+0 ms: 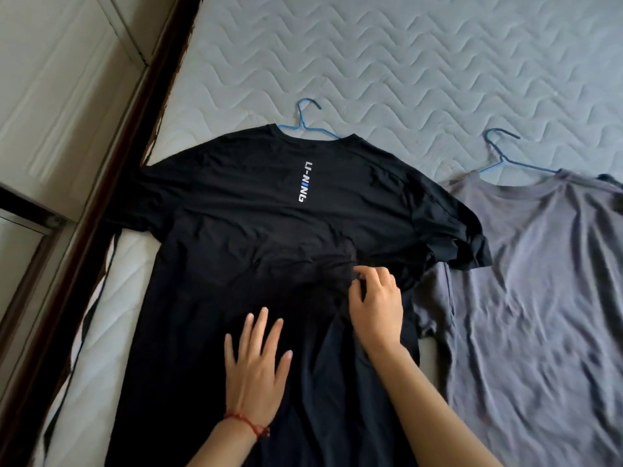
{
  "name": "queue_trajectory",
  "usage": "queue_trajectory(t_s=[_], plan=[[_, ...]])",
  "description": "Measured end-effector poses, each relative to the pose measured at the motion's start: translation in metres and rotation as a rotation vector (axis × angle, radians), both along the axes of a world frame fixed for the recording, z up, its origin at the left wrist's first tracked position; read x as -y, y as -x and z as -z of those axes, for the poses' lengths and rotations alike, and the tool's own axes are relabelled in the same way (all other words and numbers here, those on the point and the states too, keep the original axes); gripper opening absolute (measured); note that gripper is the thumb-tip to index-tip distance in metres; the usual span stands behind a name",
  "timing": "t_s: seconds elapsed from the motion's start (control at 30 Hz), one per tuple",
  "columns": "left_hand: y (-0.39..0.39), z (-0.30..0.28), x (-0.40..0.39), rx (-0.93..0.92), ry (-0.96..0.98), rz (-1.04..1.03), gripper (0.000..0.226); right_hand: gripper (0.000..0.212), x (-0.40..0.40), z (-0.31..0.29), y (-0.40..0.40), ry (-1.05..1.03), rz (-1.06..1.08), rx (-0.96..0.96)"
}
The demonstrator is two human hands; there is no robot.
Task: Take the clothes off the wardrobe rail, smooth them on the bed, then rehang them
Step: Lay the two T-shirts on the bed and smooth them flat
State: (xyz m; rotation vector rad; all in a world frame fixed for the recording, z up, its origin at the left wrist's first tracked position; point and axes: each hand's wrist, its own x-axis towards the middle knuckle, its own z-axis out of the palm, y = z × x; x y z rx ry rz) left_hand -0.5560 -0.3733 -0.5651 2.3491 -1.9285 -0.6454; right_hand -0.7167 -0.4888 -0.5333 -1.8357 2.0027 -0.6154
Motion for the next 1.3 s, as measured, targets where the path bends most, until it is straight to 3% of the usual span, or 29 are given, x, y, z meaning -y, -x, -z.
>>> queue_trajectory(t_s=[0.2, 0.37, 0.47, 0.57, 0.73, 0.87, 1.07, 1.2, 1.3], plan=[[-0.022, -0.007, -0.046, 0.015, -0.087, -0.307, 0.065, 0.034, -0.077, 0.001, 0.05, -0.298, 0.341, 0.009], [-0.064, -0.018, -0.067, 0.067, 0.004, -0.592, 0.048, 0.055, -0.112, 0.0, 0.061, -0.434, 0.368, -0.032], [-0.085, -0.023, -0.068, 0.039, 0.034, -0.717, 0.054, 0.052, -0.125, 0.0, 0.062, -0.466, 0.404, -0.017], [-0.101, -0.023, -0.068, -0.065, 0.018, -0.783, 0.053, 0.037, -0.133, 0.001, 0.067, -0.532, 0.471, 0.087], [-0.123, -0.03, -0.077, -0.376, -0.057, -0.864, 0.029, 0.035, -0.155, -0.008, 0.081, -0.575, 0.593, 0.141], [-0.133, -0.036, -0.1, -0.425, -0.086, -0.918, 0.026, 0.032, -0.191, -0.012, 0.093, -0.632, 0.716, 0.137], [-0.128, -0.06, -0.129, -0.663, -0.256, -0.964, 0.022, 0.039, -0.227, -0.014, 0.095, -0.623, 0.612, 0.32], [-0.127, -0.074, -0.146, -0.655, -0.379, -0.795, 0.022, 0.017, -0.246, -0.016, 0.095, -0.754, 0.287, 0.212], [-0.131, -0.078, -0.151, -0.611, -0.431, -0.723, 0.029, 0.013, -0.253, -0.023, 0.096, -0.673, 0.12, 0.139]])
